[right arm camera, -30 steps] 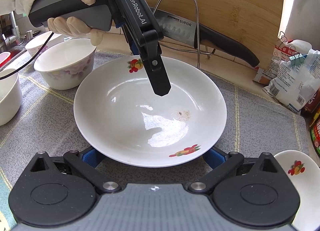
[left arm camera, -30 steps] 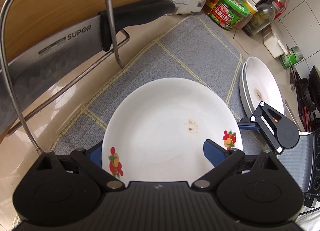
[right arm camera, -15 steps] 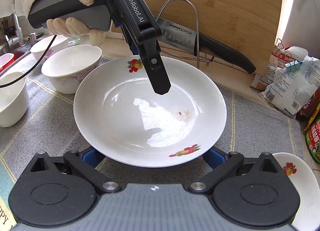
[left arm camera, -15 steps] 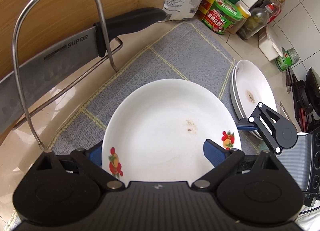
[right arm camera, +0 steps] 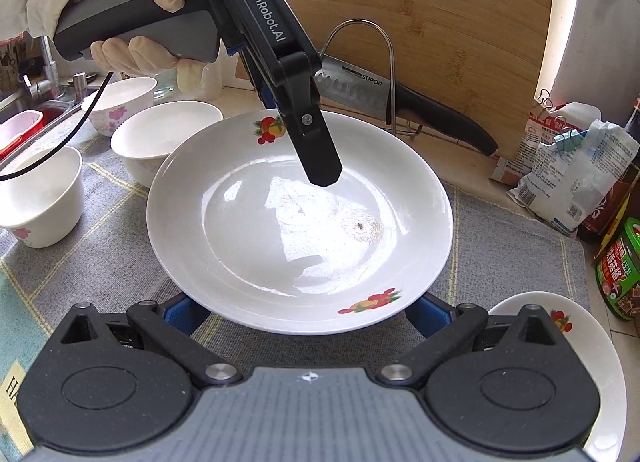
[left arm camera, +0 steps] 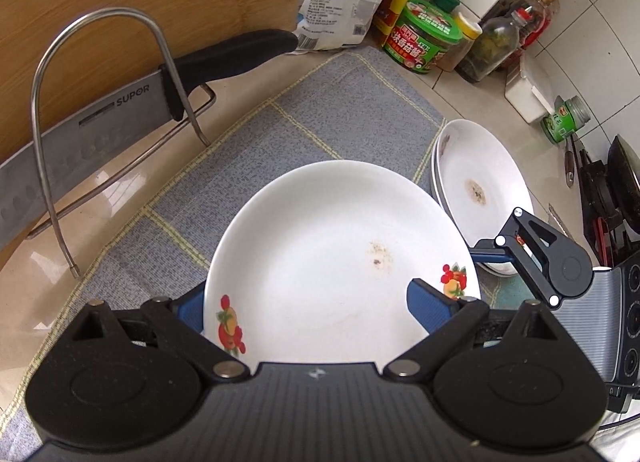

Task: Organize plates and bowls
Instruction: 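Carry the shallow plate with the left tool over the plate stack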

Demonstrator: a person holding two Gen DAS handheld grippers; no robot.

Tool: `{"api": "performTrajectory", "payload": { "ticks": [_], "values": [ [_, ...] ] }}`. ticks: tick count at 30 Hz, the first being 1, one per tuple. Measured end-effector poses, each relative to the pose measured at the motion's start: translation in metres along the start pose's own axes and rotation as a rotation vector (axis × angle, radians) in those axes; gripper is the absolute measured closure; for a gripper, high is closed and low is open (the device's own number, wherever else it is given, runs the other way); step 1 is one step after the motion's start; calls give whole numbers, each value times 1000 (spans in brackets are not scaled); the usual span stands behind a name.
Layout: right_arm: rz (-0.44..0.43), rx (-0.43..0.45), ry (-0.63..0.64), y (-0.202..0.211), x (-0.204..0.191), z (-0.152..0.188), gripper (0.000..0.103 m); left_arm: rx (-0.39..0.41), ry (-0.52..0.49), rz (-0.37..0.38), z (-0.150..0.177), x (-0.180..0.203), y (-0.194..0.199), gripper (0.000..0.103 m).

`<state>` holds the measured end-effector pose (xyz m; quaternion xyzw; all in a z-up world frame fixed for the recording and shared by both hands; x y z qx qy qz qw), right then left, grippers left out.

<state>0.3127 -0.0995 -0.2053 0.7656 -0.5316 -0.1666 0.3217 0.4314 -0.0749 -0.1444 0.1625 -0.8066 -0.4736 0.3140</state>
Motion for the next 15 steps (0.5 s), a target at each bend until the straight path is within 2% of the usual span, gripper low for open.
{"api": "performTrajectory", "payload": {
  "ticks": [15],
  "values": [
    [42, 20, -23, 39, 18, 17, 0, 11, -49, 3, -16, 45, -3, 6]
  ]
}}
Point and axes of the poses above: each gripper's, at about its wrist camera, not at the fingertips, and y roughly against the way its jaws point, x to its right, z to its underside, the point moved 9 cm from there along -y, roughly the way its jaws point, and after that the axes turned 1 degree about z, right-handed, at the moved point
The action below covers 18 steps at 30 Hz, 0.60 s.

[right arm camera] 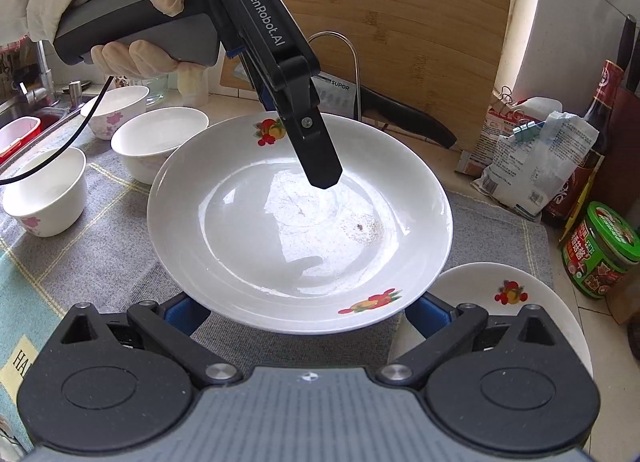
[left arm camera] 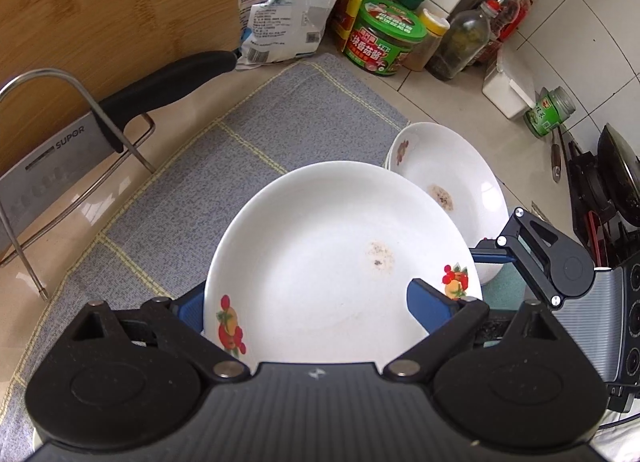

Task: Organize plates and bowls
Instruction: 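Carry the shallow plate with the left tool over the plate stack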

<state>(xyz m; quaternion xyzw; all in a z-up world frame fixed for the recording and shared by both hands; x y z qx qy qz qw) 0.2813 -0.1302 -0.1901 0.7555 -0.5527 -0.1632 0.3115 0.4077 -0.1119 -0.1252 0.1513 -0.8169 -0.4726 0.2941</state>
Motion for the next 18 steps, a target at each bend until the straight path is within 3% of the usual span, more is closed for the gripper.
{"api": "performTrajectory", "payload": {
  "ticks": [18],
  "values": [
    [119, -3, -93, 47, 51, 38, 0, -30, -137, 51, -46, 76, -37, 6]
  ]
}}
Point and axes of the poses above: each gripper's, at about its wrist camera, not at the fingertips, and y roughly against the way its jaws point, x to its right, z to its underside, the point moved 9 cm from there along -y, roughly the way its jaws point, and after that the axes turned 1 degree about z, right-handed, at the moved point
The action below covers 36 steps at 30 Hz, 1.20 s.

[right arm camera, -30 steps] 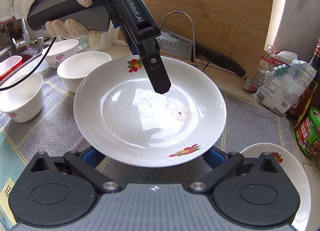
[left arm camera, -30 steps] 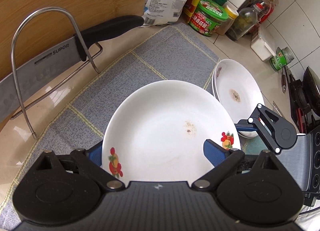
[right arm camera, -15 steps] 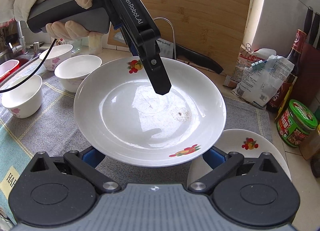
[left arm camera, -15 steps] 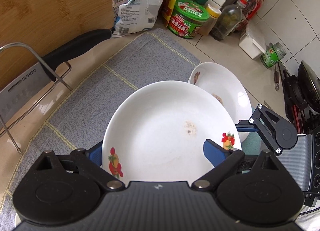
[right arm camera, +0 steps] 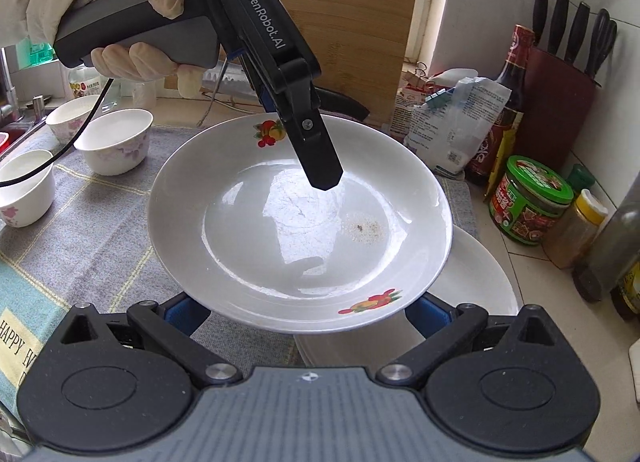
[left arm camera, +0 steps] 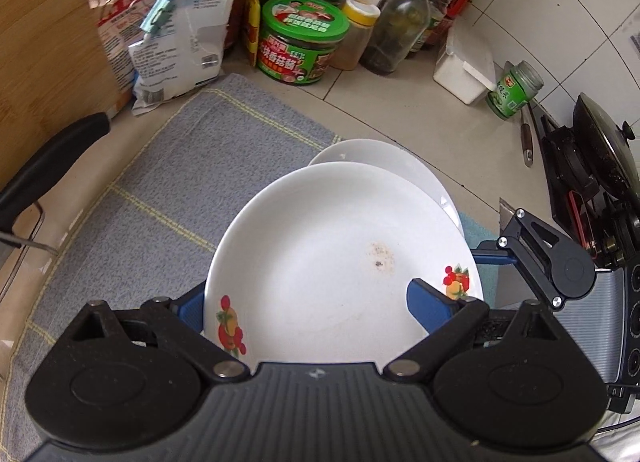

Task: Organize plates and bowls
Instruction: 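Carry the shallow plate with the left tool over the plate stack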

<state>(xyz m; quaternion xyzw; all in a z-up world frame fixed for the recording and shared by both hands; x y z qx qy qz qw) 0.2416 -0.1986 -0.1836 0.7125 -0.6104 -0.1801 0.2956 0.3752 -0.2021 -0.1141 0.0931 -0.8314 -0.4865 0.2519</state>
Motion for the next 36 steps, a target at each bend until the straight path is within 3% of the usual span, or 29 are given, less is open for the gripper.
{"api": "performTrajectory", "payload": {
  "ticks": [18, 36],
  "values": [
    [119, -53, -121, 20, 51, 41, 0, -74, -126, 87, -40, 55, -61, 6],
    [160, -97, -158, 22, 64, 61, 0, -132, -147, 116, -41, 67, -97, 6]
  ]
}}
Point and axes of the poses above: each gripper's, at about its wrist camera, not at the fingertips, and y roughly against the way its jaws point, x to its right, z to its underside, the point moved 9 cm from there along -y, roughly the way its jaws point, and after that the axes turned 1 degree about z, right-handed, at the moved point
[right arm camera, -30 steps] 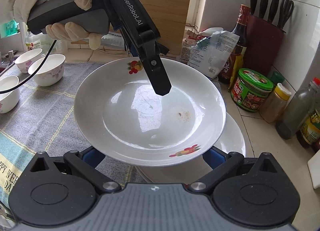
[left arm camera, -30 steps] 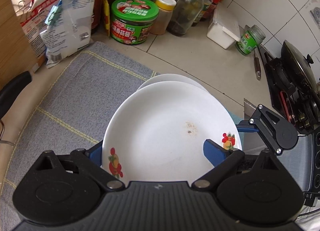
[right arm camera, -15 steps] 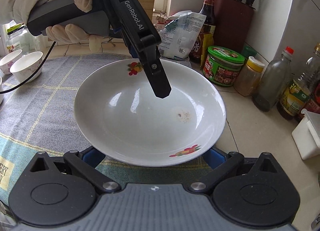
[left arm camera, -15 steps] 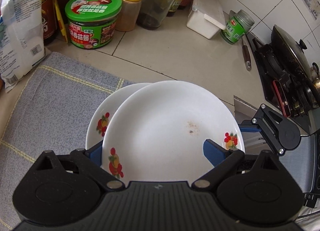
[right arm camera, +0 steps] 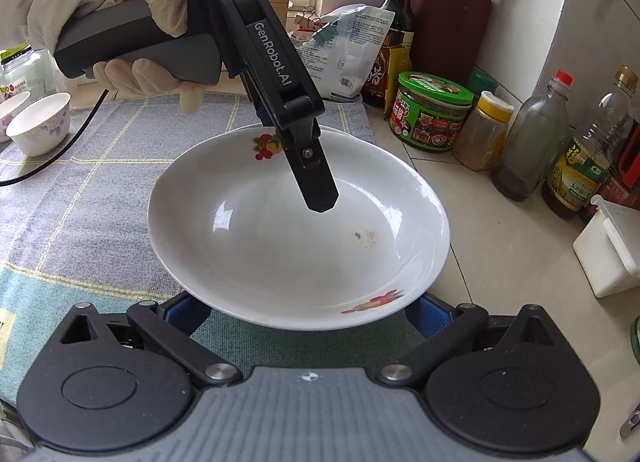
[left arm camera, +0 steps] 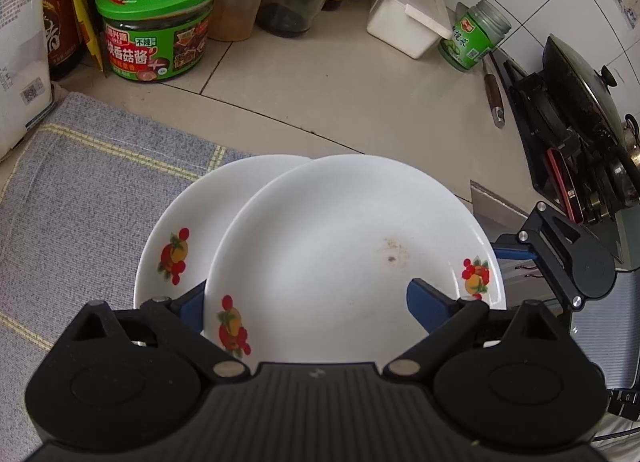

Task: Organize plates and bowls
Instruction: 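Carry the shallow plate with the left tool over the plate stack, then lower the shallow plate onto the stack and open the left tool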

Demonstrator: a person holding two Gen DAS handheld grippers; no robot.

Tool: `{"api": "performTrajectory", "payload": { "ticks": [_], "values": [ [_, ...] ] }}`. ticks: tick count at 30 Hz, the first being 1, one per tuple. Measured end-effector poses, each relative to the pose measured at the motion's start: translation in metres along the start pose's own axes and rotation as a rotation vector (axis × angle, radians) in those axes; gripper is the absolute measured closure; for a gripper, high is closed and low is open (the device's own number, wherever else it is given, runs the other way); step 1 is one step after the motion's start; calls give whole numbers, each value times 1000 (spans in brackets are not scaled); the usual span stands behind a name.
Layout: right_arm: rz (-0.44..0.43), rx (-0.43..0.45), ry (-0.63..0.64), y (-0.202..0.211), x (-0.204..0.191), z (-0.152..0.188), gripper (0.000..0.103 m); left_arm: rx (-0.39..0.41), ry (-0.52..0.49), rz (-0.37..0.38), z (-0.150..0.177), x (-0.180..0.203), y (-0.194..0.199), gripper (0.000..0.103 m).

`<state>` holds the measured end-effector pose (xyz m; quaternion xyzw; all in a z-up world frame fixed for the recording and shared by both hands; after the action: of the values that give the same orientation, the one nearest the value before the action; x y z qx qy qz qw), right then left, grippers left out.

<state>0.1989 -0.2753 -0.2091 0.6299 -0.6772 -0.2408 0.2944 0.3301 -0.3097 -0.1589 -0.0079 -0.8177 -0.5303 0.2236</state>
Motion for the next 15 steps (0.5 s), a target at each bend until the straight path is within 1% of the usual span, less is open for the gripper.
{"api": "performTrajectory", "payload": {
  "ticks": [8, 15],
  "values": [
    [11, -5, 12, 0, -1, -1, 0, -19, -4, -10, 2, -3, -7, 6],
    [21, -7, 16, -1, -1, -1, 0, -46, -38, -44, 1, -1, -12, 6]
  ]
}}
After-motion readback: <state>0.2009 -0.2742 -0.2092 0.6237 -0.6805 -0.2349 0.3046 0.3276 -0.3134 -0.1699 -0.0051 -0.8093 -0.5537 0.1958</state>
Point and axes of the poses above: each gripper's, at about its wrist camera, not at the fingertips, and y roughly against the way its jaws point, x to its right, z to its underside, the point moved 9 cm from there along -y, roughly the way its jaws point, and after that the axes turned 1 degree about z, right-handed, at the moved point
